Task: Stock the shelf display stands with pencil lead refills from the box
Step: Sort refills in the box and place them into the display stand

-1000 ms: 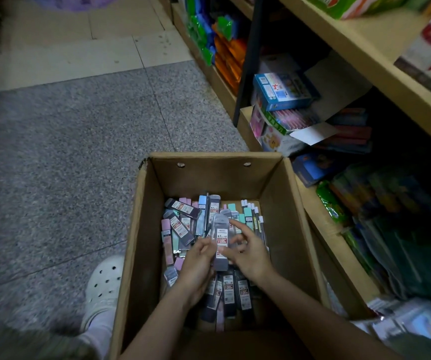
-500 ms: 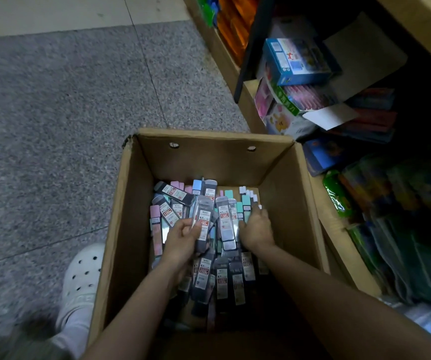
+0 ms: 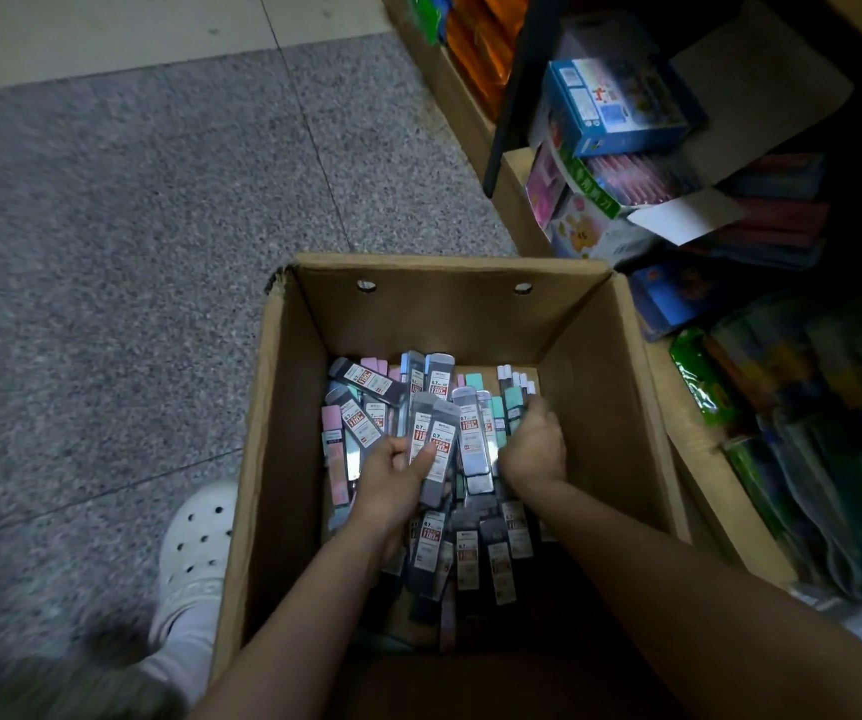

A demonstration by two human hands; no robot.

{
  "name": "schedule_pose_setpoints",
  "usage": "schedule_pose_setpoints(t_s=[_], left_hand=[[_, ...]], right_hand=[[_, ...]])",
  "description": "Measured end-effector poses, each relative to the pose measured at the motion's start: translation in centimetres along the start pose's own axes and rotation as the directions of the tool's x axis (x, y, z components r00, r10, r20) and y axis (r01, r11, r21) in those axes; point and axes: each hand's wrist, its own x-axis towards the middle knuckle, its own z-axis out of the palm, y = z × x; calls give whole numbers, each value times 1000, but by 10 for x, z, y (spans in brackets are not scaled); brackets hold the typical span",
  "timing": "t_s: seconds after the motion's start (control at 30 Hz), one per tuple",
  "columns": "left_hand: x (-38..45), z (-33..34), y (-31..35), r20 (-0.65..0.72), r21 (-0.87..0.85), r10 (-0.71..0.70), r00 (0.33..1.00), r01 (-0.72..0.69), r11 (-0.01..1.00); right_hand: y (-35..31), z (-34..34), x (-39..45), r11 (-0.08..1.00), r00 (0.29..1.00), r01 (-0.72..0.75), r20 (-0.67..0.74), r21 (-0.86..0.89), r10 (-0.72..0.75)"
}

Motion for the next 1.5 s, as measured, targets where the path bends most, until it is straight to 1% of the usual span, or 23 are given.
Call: schedule_pose_setpoints(t_s=[0.07,0.13,0.17,0.27,0.37,0.43,0.5,0.57,0.63,0.73,0.8,0.87,0.93,0.97,1.07,1.1,1.17,1.27,1.43,1.5], left_hand=[[-9,1,8,28,-7,-5,1000,5,1000],[-21,3,21,74,-45,-1,997,5,999],[-27,5,30,97,-51,11,995,-6,999],[-51,11,61,176,-24,103,979,-101,995],[-83,16,101,288,36,208,935,-227,973],[-106,20,132,356,108,245,902,-300,948],[-127,27,164,450,172,258,855,-367,914],[-147,39,189,513,211,270,814,-425,880],[-165,52,205,553,157,305,775,-457,876],[-187,78,221,635,61,361,683,-510,858],[-203,98,228,667,10,396,631,-538,843],[-218,119,231,707,-57,422,568,-549,834],[-231,139,230,739,-132,436,513,-525,841],[-235,148,229,751,-159,436,496,-504,849],[-236,170,222,775,-182,409,482,-449,875],[-235,176,220,781,-182,396,484,-430,884],[-232,185,218,788,-183,380,484,-406,896],[-227,195,220,794,-183,369,483,-389,903],[-219,203,229,792,-170,380,477,-427,888],[-215,204,233,786,-181,391,479,-427,886]], right_hand=[[-2,-15,-7,986,999,36,25,161,-41],[-7,-34,-16,941,991,97,52,323,-120],[-11,-46,-22,918,985,126,63,376,-162],[-24,-84,-42,860,958,228,53,457,-282],[-38,-134,-65,812,931,303,26,498,-364],[-46,-175,-81,810,913,384,-49,442,-406],[-50,-220,-99,805,887,461,-169,373,-430],[-49,-263,-120,779,847,528,-282,339,-451],[-46,-299,-143,751,802,583,-365,311,-472],[-32,-343,-175,731,737,641,-455,234,-500],[-19,-372,-192,730,676,665,-542,158,-499],[-4,-406,-204,742,619,662,-637,109,-459],[14,-441,-212,767,588,635,-704,96,-399],[23,-456,-215,783,573,617,-729,81,-376],[45,-488,-214,848,500,530,-801,-18,-329],[49,-493,-213,865,488,499,-810,-47,-325],[54,-497,-206,885,483,457,-810,-90,-332],[55,-495,-191,886,486,448,-799,-120,-354],[41,-484,-154,873,444,445,-797,-201,-410],[35,-480,-140,874,436,444,-805,-196,-402]])
